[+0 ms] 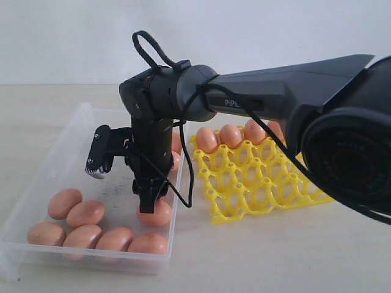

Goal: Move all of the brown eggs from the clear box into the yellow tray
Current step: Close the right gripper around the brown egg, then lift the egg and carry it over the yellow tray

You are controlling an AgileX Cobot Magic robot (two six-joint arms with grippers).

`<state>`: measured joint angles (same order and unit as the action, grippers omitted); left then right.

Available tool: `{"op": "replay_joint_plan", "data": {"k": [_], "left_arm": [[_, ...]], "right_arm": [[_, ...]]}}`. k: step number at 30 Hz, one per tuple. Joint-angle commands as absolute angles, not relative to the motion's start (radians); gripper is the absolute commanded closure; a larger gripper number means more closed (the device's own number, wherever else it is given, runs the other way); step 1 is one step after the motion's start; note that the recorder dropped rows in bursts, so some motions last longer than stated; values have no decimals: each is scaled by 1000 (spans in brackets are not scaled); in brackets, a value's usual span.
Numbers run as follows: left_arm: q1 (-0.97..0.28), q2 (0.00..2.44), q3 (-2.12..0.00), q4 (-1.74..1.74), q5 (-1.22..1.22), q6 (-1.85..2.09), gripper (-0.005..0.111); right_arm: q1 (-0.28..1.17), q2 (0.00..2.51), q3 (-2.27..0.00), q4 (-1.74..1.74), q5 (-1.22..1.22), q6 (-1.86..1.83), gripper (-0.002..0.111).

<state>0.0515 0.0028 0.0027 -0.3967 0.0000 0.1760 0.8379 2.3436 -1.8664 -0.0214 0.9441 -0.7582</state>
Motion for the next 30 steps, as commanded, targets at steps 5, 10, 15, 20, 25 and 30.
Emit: {"op": "replay_joint_plan", "data": {"k": [5,10,15,20,25,30], "left_arm": [[47,0,0,-402,0,182,103],[47,0,0,-402,0,182,103],[47,0,0,-402,0,182,103],[47,0,0,-402,0,182,103],[47,0,0,-402,0,182,103],[47,0,0,-402,0,182,103]], "right_arm": [[835,2350,-1861,25,874,-654,108],[811,2335,-1861,192,791,-623,108],[776,2313,-1861,464,769,-777,108],[776,2290,-1861,536,750,-787,108],[776,2258,-1861,689,727,-850,108],[776,2231,-1861,746,673,-857,108]]}}
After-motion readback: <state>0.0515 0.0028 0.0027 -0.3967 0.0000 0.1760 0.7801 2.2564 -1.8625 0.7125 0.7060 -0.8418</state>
